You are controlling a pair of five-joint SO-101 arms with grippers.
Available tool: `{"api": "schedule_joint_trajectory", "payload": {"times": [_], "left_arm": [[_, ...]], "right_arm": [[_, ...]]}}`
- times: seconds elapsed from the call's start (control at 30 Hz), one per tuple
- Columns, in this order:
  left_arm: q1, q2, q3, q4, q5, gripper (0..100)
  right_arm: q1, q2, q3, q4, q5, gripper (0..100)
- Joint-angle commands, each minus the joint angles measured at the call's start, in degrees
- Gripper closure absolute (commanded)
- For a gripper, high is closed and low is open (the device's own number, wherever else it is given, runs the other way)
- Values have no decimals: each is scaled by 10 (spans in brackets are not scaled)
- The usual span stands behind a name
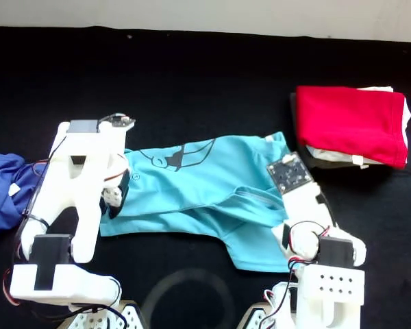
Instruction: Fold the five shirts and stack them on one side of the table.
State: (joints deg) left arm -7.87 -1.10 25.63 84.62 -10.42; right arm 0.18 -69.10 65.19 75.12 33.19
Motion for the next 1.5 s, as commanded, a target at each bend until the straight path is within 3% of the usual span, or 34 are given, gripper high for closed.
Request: {"api": "schedule_joint_trajectory", "payload": {"times": [0.0,0.27,0.53,0.93,1.13,1.27,1.47], "left_arm": [[3,-19,10,-20,-3,991],[0,-23,6,-18,-2,991],[16,-160,49,-9,-17,991],[-3,-98,123,-82,-17,989],[-54,-100,51,-9,-18,866],[-82,-100,-50,48,-18,829],[-80,-92,-201,73,-14,847]], "right_arm": [[7,-26,16,2,8,992],[31,-85,28,65,50,992],[44,-118,30,77,79,992],[41,-94,66,65,82,960],[40,-89,56,69,81,758],[39,-87,-7,88,76,757],[18,-59,-152,47,-23,787]]}}
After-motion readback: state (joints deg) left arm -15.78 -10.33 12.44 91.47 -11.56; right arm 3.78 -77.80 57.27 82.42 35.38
